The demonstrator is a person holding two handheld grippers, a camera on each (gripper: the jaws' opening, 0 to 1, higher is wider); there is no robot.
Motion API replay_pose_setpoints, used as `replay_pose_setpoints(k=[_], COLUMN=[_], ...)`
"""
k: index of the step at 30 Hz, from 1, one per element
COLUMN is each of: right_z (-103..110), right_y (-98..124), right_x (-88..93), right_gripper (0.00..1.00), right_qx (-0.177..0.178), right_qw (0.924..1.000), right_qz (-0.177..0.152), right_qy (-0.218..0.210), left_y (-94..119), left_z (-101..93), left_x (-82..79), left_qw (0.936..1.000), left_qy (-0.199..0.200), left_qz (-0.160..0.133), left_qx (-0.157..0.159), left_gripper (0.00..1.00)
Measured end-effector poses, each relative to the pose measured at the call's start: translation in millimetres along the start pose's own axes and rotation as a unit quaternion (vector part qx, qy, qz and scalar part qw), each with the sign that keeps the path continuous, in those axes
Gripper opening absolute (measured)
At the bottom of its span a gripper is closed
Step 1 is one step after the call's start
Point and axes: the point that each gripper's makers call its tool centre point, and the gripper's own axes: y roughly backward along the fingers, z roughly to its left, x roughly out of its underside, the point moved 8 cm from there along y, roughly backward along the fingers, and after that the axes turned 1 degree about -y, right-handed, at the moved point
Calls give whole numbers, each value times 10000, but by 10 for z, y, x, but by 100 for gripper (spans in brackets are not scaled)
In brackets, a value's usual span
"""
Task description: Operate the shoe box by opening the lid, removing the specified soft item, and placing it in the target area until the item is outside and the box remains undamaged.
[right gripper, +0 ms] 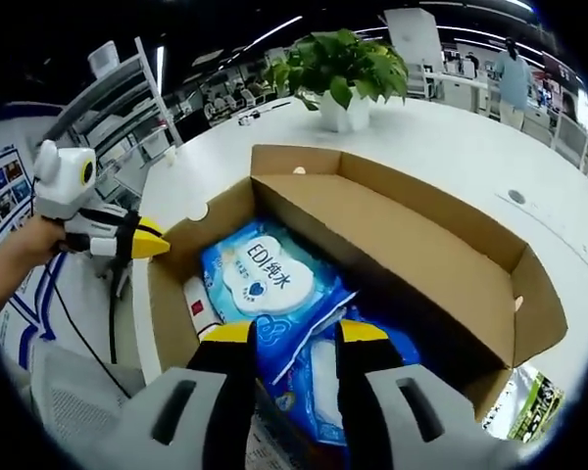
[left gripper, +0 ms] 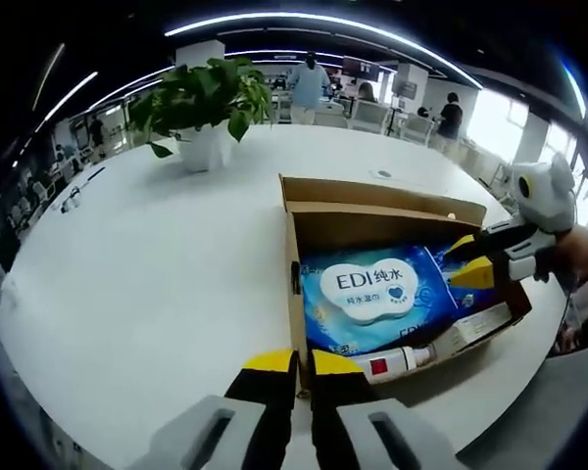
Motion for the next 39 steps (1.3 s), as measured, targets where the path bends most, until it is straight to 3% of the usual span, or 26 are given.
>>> replay_pose_setpoints(k=[9,16,26,39], right_z=[-34,-12,9,32], right_y=[-157,-197,-359,-256], right_x=[1,-38,54,35], right_gripper=[25,20,17,5], right_qx=[13,-27,-4,-8], right_qw=[9998,9998,9991,9990], right_qz=[178,104,421,399], right_qy=[-126,-188,-108,204], left_y=[4,3,-4,-11], left_z=[-3,-5,-7,-4], left_x=[6,8,2,-2], left_qw=[10000,9999,9999,9999], left_qy=[24,66,91,55], left_qz=[-44,-75,-78,-66], left_qx=[-30,-44,-34,-64], left_gripper=[3,3,3,3])
